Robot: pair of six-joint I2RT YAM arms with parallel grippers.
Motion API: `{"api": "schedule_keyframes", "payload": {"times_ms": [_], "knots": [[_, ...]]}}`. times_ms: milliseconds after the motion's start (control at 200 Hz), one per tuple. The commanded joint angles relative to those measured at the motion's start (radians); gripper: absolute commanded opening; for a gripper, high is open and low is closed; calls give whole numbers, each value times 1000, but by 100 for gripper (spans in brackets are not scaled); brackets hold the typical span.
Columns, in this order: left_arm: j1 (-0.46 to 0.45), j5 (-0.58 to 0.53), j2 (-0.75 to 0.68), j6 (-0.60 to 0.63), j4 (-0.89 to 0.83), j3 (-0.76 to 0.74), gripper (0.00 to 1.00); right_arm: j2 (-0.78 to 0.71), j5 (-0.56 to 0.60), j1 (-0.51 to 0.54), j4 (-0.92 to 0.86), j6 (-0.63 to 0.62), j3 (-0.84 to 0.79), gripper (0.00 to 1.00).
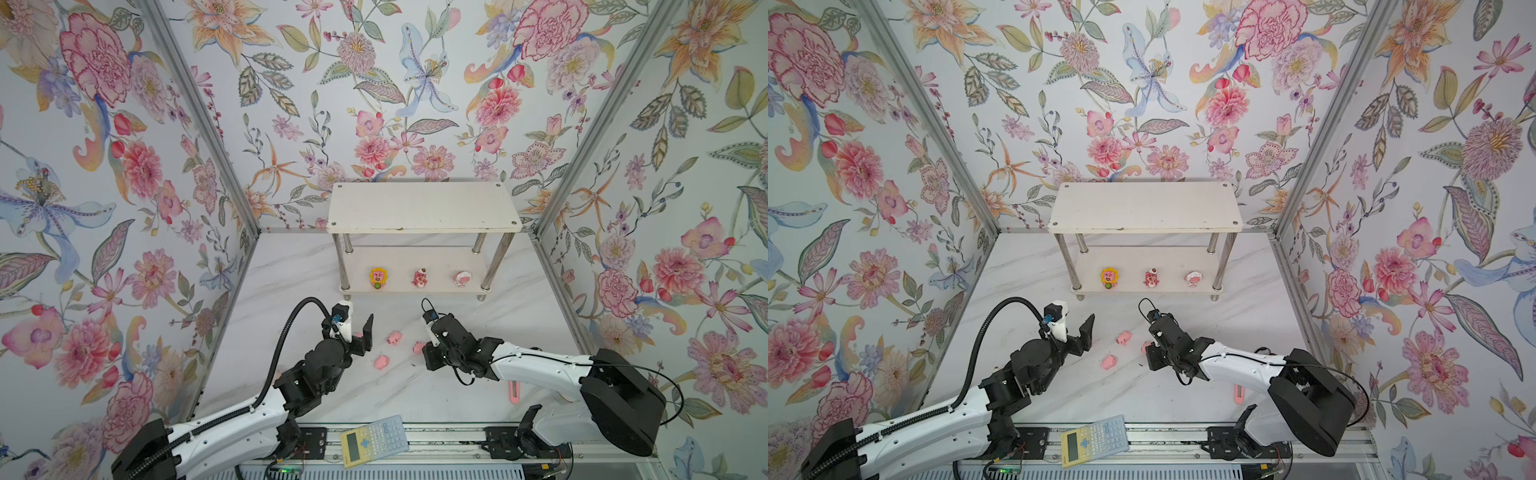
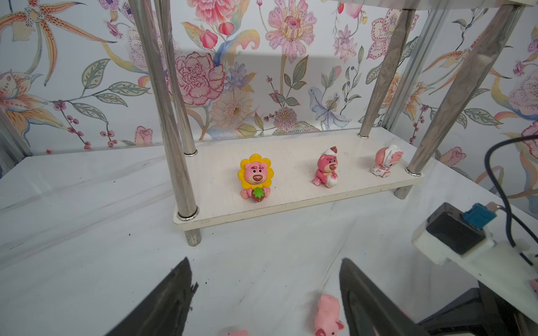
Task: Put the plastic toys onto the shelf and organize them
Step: 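Move the right gripper over the pink pigs on the table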
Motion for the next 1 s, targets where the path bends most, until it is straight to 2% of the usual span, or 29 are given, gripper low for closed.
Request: {"api": "schedule_keyframes", "payload": {"times_ms": [0,320,711,831,996], "knots": [[9,27,25,8,64,1,75,3,1,-8,63,12,21,0],[18,69,146,28,137,22,73,46,-17,-22,81,47,-27,0],[58,113,244,34,213,36,74,-306,73,9,-61,189,-253,0],[62,144,273,26,233,44,74,-347,82,15,-103,177,-211,0],[63,161,283,11,236,44,74,-229,98,34,-115,108,-71,0]]}}
